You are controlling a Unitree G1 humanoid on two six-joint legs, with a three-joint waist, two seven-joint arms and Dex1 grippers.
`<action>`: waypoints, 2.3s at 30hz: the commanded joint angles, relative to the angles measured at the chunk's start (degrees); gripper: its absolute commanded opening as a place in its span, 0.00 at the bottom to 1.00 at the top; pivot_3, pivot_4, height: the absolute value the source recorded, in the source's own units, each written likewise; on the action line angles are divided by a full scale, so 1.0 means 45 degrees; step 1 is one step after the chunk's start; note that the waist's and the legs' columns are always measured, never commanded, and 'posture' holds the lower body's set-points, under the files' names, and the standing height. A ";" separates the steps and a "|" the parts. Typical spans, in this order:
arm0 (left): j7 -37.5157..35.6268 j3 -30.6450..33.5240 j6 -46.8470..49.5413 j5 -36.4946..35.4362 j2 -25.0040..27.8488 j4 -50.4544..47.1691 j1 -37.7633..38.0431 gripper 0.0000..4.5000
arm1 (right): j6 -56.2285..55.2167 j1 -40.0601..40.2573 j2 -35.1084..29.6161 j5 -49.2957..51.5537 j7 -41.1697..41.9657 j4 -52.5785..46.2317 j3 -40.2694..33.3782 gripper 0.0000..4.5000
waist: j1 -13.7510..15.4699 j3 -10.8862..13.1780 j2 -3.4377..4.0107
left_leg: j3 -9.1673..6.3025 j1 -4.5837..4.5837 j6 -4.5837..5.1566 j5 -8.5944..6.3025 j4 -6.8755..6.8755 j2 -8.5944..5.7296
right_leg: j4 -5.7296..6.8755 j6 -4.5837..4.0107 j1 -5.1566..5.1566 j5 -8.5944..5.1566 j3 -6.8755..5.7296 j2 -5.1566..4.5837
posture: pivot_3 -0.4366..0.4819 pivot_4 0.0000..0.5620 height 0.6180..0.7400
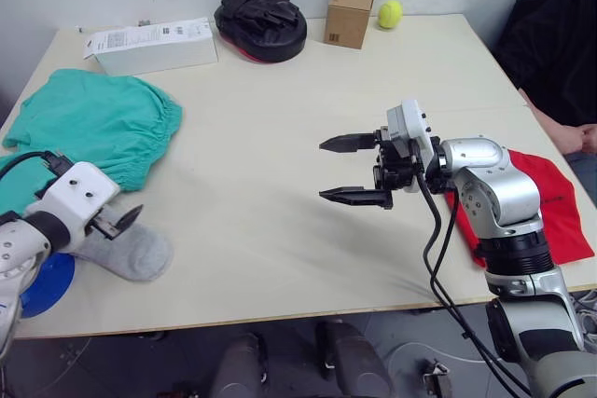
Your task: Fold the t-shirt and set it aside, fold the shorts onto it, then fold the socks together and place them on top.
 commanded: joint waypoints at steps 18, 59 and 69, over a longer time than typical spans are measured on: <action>0.0141 -0.3418 -0.4324 0.3384 0.0335 0.6932 -0.4802 1.00 | 0.0493 0.1032 -0.0705 0.0723 -0.1480 -0.1697 -0.0650 1.00 | -0.0006 -0.0010 -0.0030 | 0.0143 -0.0241 -0.0018 -0.0017 0.0054 0.0052 | 0.0145 -0.0001 -0.0339 -0.0015 -0.0133 0.0003 | 0.48 0.27 1.00; -0.4079 -0.8366 0.2025 0.1087 -0.3324 0.1334 -0.9862 0.01 | -0.0369 0.3914 -0.3677 0.0714 -0.0909 -0.3184 -0.1370 1.00 | 0.0308 -0.0018 -0.0056 | 0.0183 -0.0203 0.0043 0.0038 0.0169 0.0014 | 0.0169 0.0101 -0.0282 0.0109 -0.0066 0.0053 | 0.48 0.27 1.00; -0.4016 -0.7801 -0.0234 0.1209 -0.3759 0.4248 -1.0678 0.01 | -0.0314 0.4166 -0.3733 0.0863 -0.1133 -0.3449 -0.1494 1.00 | 0.0431 -0.0018 -0.0056 | 0.0182 -0.0219 0.0061 0.0029 0.0207 0.0015 | 0.0168 0.0101 -0.0279 0.0110 -0.0080 0.0041 | 0.48 0.27 1.00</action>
